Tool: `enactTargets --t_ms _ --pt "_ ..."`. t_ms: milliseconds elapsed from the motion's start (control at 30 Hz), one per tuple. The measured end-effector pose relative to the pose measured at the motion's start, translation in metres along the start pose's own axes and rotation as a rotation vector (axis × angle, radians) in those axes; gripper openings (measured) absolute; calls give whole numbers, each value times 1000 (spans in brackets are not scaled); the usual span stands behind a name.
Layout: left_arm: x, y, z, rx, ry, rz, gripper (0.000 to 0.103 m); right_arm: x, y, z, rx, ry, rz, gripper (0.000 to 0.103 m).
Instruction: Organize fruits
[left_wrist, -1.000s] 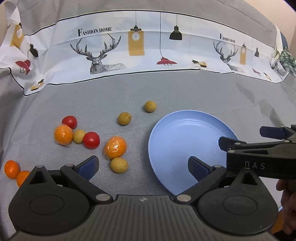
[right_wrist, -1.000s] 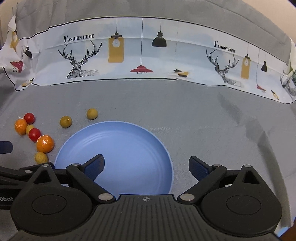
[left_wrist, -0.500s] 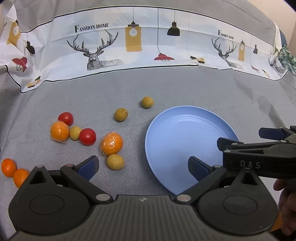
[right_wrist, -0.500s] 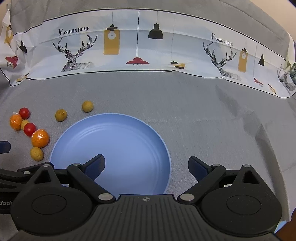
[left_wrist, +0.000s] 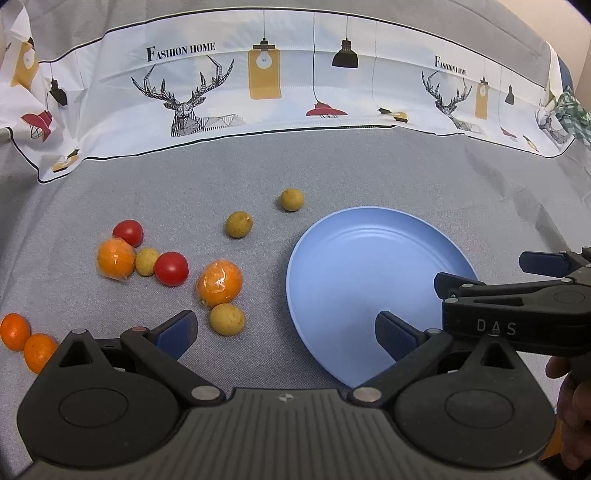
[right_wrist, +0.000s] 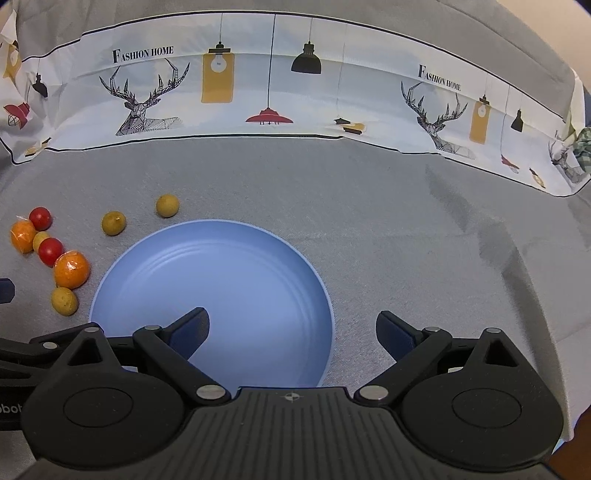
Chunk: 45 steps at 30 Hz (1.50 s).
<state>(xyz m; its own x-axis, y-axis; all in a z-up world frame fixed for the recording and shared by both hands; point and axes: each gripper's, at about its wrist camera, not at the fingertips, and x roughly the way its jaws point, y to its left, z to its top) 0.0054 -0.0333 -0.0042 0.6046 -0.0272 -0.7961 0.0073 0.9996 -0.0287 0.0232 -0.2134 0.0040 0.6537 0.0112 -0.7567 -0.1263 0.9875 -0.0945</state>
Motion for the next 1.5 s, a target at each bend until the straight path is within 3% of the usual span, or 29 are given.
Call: enactTargets --t_ms 967,1033,1067,1133,1200,1267,1367,1500 --pt "-1 1 0 9 1 3 102 -1 1 2 12 -12 -10 97" --pt "-2 5 1 10 0 20 86 -3 1 4 17 -28 -12 96" --pt "-2 8 2 4 0 35 78 -4 2 5 20 -34 -11 94" --pt "-2 19 4 -35 7 61 50 -4 4 9 28 -44 -7 86" --pt "-3 33 7 -87 13 77 38 -5 9 12 35 -58 4 70" --pt "-6 51 10 -149 13 114 38 -5 15 16 49 -80 27 42" --pt "-10 86 15 -271 34 186 40 -6 26 25 89 -108 98 38" --pt "-10 141 13 -499 106 287 54 -10 55 34 56 -154 215 40"
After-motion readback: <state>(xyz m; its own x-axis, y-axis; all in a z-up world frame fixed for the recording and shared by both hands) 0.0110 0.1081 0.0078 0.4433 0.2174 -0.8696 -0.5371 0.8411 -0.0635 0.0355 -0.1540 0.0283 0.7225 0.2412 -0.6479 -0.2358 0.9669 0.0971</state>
